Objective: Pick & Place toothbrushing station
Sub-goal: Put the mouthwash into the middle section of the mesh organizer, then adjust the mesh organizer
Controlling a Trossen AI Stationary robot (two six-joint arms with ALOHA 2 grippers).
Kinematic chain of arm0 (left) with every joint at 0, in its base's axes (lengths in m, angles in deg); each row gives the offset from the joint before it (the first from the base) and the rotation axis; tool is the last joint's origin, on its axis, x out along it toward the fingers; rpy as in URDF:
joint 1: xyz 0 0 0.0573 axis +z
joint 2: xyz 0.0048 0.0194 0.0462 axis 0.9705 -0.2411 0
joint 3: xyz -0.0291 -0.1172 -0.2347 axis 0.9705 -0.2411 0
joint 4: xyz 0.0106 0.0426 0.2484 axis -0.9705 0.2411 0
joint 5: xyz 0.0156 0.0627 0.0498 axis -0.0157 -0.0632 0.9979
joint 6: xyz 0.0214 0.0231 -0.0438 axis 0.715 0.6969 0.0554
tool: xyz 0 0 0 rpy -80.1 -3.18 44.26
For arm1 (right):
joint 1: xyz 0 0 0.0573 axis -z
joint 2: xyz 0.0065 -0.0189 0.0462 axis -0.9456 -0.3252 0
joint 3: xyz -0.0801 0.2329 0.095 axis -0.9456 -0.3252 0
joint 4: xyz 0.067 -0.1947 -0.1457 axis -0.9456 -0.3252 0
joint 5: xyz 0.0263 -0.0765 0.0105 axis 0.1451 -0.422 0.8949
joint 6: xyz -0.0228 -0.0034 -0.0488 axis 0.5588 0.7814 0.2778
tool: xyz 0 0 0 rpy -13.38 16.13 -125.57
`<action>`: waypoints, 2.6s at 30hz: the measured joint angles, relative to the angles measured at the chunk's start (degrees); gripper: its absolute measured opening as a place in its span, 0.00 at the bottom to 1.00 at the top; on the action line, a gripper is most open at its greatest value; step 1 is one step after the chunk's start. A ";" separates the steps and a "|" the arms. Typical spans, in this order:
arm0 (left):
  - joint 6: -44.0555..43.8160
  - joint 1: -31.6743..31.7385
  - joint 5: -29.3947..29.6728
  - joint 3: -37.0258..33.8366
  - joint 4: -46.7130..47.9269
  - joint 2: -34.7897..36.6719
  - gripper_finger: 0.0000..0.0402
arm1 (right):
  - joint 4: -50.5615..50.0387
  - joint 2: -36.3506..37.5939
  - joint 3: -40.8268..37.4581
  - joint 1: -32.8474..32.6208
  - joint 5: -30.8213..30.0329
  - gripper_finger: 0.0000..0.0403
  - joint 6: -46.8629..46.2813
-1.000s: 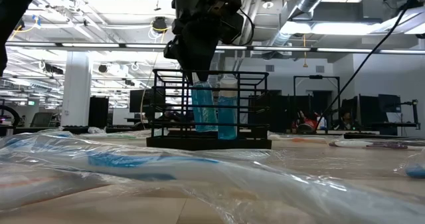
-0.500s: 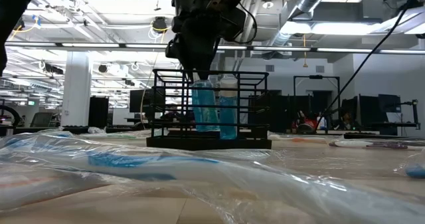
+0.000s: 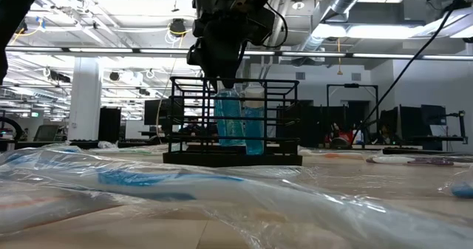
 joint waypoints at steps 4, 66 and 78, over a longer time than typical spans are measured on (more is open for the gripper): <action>0.06 0.00 -0.81 0.00 0.01 0.00 0.32 | -0.02 0.00 0.00 0.34 0.00 0.66 0.00; 2.32 3.21 7.73 2.43 5.42 6.51 0.08 | -5.95 -0.02 0.02 4.39 -0.04 0.66 -9.05; -2.32 1.07 10.79 2.38 4.87 7.96 0.00 | -14.40 -0.02 0.02 7.32 3.53 0.38 -19.65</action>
